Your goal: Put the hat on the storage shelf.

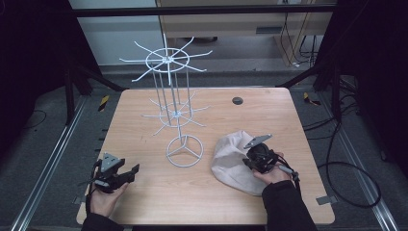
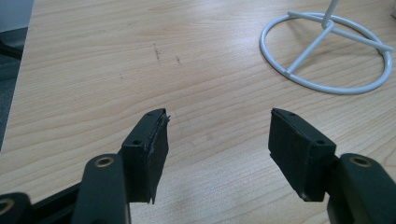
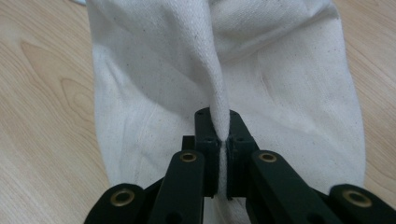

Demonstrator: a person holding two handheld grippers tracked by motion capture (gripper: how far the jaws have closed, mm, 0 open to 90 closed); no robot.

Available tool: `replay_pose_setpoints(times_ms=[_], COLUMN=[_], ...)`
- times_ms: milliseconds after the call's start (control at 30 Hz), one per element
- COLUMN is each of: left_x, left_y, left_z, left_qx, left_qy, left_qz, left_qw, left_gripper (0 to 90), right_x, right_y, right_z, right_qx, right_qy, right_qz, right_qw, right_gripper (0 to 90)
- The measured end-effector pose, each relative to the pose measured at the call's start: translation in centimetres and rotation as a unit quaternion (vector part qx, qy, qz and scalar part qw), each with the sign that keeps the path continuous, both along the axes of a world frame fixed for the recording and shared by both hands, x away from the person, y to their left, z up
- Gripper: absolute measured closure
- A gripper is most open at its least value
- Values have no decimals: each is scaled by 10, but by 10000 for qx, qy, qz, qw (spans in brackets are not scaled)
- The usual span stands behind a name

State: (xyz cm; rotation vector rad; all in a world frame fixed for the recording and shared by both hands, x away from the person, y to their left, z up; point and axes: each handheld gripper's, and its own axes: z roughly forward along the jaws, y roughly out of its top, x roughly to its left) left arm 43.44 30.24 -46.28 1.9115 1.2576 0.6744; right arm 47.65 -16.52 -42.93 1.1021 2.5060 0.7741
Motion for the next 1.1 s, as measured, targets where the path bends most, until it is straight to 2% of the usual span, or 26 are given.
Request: replay_pose_setpoints(times_ms=[100,300,567,800,1033,1100], left_x=[1,0,2,3,3,3], left_y=[0,-2,-3,-2,-1,-1], left_z=[-1,-2,-5,-6,-6,-6], left_qx=[-16,25,66,47,37,35], left_qy=[10,51,108,125,129,130], left_qz=[15,-23,-48,-31,-20,-17], left_qw=[10000,10000,9999,9999,9999,9999], left_gripper=[376,377,379,380,380,380], right_x=[-3,-8,-10,-14,-20,-22], right_y=[-4,-10,-14,-18,-26,-29], right_z=[-1,2,6,15,24,28], right_qx=[164,307,296,443,722,862], right_qy=[-104,-263,-342,-470,-680,-774], right_qz=[-18,-30,-33,-70,-142,-197], right_qw=[9998,9992,9990,9979,9950,9931], right_gripper=[873,874,875,876,878,878])
